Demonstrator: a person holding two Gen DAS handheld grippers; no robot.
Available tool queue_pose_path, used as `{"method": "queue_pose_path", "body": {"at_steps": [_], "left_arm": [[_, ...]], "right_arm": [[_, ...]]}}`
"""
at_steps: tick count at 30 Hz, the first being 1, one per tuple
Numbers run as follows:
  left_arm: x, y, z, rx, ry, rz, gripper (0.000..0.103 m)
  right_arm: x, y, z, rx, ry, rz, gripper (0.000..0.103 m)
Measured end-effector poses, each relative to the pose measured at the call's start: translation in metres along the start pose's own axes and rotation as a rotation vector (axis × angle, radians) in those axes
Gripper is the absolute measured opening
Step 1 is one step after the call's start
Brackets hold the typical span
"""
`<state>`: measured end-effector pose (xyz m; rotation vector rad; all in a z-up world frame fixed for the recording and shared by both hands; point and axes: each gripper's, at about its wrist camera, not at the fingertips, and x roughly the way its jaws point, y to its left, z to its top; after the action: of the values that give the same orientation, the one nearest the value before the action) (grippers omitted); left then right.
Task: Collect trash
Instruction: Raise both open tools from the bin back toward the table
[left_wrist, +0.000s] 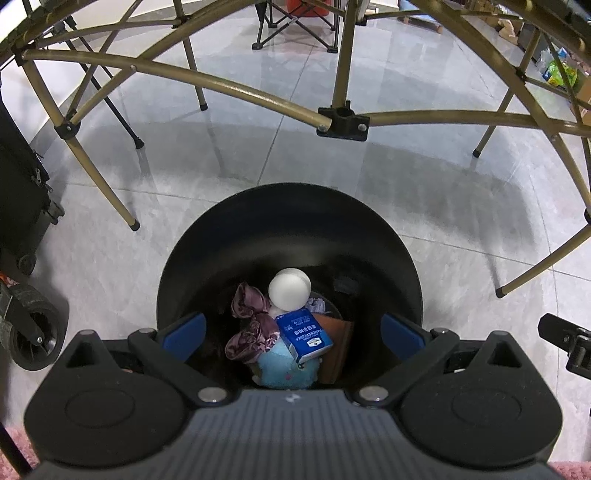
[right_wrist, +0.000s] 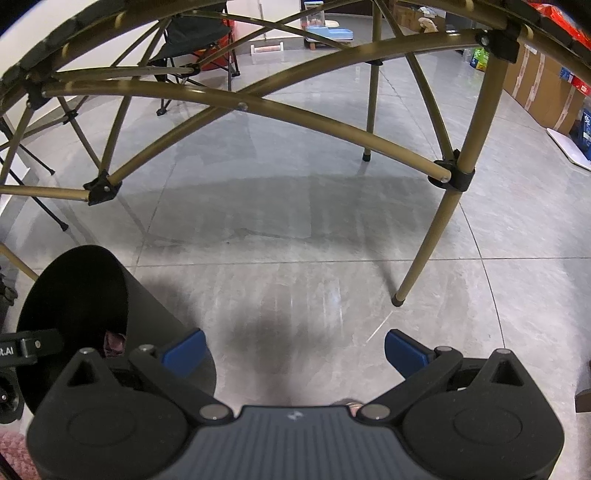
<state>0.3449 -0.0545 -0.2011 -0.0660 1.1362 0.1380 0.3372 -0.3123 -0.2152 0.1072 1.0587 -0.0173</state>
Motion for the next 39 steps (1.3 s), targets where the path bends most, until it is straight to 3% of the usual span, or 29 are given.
{"method": "queue_pose_path", "body": {"at_steps": [8,20,28,34,39], "left_arm": [[-0.026,0.007,-0.003,0.018,-0.089,-0.012,0.103],[-0.119,0.023,0.01,0.016,-0.393,-0.057,0.103],[-0.17,0.03,0.045,0.031,-0.541,-0.066,0.103],[-0.186,0.032,0.074,0.03,-0.593,-0.057,0.103],[-0.195,0.031,0.105,0.038,-0.635,-0.062,0.103]], "right_arm": [[-0.027,0.008,0.005,-0.006,-0.076,0.04,0.103],[-0.104,0.039,0.023,-0.064,-0.349,0.133,0.103],[-0.156,0.052,0.063,-0.044,-0.565,0.243,0.103],[-0.173,0.063,0.104,-0.062,-0.656,0.258,0.103],[-0.175,0.069,0.141,-0.064,-0.664,0.301,0.103]]}}
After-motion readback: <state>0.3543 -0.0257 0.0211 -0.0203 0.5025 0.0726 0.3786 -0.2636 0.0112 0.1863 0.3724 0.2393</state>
